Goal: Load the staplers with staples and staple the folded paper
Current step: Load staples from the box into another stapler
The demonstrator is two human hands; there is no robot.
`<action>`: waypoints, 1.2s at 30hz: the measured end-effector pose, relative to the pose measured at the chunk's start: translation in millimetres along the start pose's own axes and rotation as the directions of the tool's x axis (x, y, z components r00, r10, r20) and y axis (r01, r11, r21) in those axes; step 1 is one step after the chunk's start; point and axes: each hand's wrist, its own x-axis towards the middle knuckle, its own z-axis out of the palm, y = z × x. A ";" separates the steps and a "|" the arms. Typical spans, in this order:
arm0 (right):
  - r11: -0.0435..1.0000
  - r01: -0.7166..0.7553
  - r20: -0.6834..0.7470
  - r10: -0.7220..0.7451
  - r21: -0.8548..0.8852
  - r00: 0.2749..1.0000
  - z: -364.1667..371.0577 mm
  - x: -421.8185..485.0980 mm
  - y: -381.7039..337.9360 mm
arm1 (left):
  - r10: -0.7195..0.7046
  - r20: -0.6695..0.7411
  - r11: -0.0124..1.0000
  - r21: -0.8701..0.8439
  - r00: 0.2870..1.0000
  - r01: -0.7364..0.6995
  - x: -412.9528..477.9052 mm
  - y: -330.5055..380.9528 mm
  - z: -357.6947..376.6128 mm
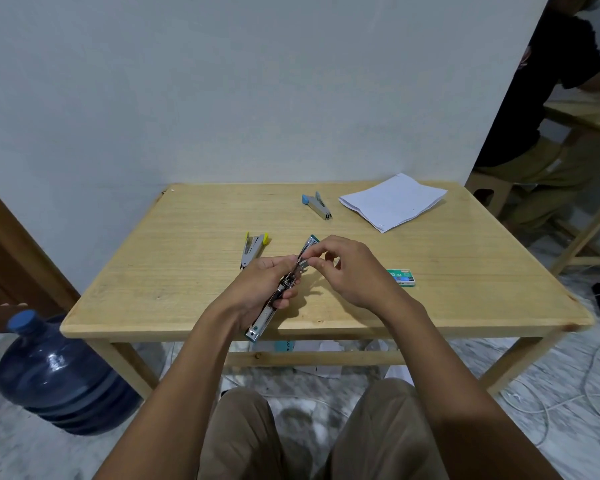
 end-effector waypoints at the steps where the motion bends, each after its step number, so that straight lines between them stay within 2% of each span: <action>1: 1.000 -0.003 0.004 0.003 -0.003 1.000 0.1 0.1 -0.7 | 0.000 0.003 1.000 0.003 1.000 0.000 -0.1 -0.1 -0.1; 7: 0.998 -0.012 -0.008 0.012 -0.067 1.000 -0.9 -0.8 -5.1 | -0.001 0.009 1.000 0.014 1.000 0.001 -0.6 -0.2 -0.7; 17: 0.990 -0.054 -0.218 0.024 -0.131 0.976 10.9 -1.9 -6.2 | -0.043 0.006 0.996 -0.081 0.999 0.044 1.5 -1.0 3.0; 20: 0.986 -0.091 -0.239 0.056 -0.137 0.969 14.4 -0.1 -1.8 | -0.065 -0.009 0.992 -0.109 0.998 0.063 2.6 -2.6 3.6; 23: 0.991 -0.081 -0.195 0.058 -0.108 0.979 17.1 -1.4 4.3 | -0.080 -0.023 0.986 -0.150 0.997 0.076 3.4 -4.3 2.6; 27: 0.995 0.056 -0.096 -0.064 -0.081 0.993 19.5 -10.7 14.5 | -0.086 -0.049 0.985 -0.154 0.995 0.078 4.9 -2.7 2.1; 31: 0.977 0.093 0.039 -0.087 -0.192 0.995 17.2 -13.4 16.8 | -0.088 -0.037 0.986 -0.146 0.995 0.082 4.7 -1.3 1.7; 36: 0.906 0.139 0.056 -0.128 -0.399 0.990 3.1 -9.4 13.3 | -0.085 -0.050 0.994 -0.069 0.995 0.082 2.5 -2.4 -1.1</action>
